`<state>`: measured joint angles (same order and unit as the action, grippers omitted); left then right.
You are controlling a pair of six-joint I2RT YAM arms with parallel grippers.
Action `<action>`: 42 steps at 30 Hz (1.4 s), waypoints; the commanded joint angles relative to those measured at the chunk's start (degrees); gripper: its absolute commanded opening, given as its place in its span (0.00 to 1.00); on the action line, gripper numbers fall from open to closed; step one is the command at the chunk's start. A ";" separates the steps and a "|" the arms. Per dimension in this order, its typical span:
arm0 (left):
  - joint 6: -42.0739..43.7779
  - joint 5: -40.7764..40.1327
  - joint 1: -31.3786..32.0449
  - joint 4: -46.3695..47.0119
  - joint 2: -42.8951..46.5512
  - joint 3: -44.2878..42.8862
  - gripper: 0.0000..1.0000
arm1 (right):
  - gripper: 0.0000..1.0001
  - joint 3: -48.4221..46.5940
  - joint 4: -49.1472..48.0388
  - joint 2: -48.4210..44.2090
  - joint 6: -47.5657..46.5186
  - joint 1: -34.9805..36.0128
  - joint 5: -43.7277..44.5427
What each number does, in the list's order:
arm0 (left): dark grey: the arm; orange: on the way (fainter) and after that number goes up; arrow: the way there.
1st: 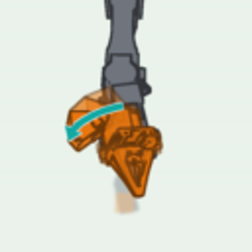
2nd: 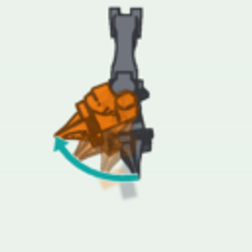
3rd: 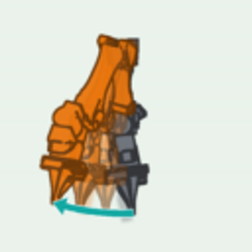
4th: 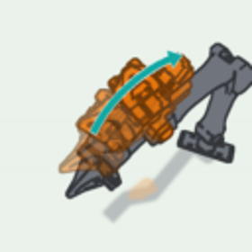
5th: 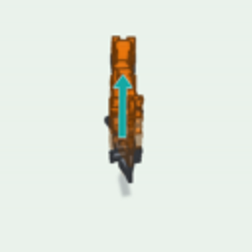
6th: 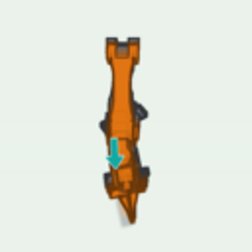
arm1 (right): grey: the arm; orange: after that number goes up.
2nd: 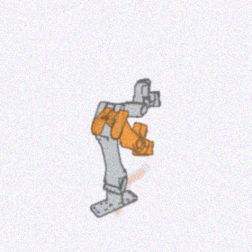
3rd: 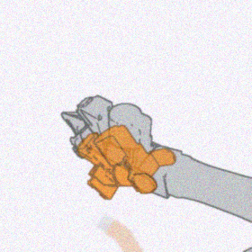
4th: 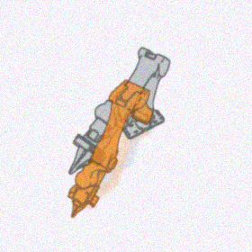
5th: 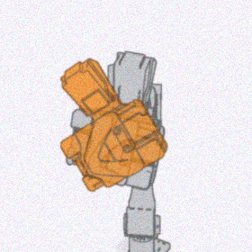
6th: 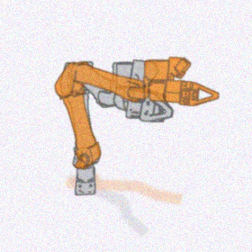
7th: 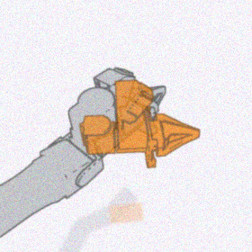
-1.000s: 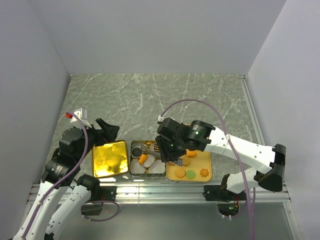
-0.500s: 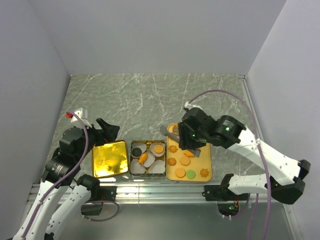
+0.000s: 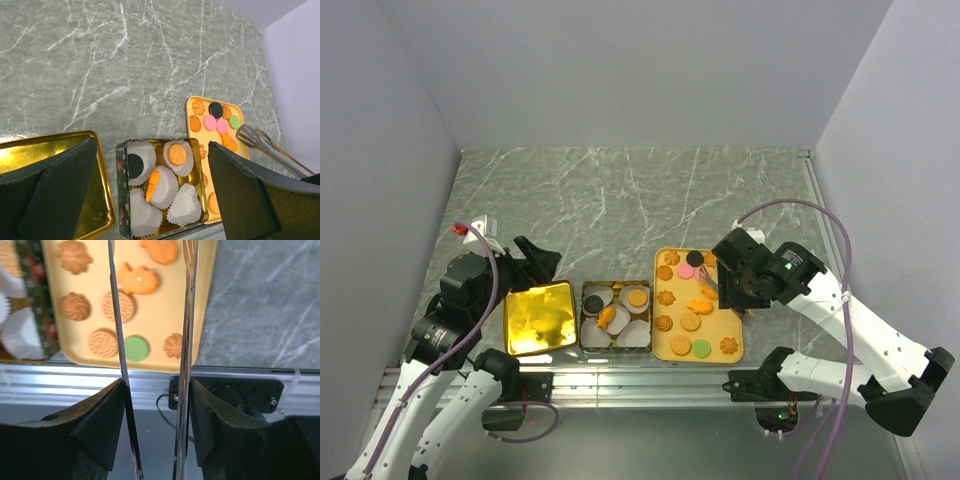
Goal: Pack the cookies
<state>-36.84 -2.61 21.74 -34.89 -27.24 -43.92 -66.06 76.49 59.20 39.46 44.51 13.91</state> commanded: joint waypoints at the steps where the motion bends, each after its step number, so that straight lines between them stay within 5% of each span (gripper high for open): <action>1: 0.37 0.85 0.15 1.93 0.09 0.15 0.99 | 0.59 1.99 0.15 -1.02 1.14 -1.44 1.38; 20: 0.01 -0.02 0.32 1.41 0.87 0.06 0.99 | 0.58 5.24 -4.42 5.05 -2.02 -1.88 -2.40; 42: 0.01 -0.73 0.32 1.32 1.14 -0.02 0.99 | 0.42 0.68 -2.40 7.86 -2.72 -1.88 -1.96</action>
<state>-36.86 -2.87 21.85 -34.94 -26.70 -43.92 -61.04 73.21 67.00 36.95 43.07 10.15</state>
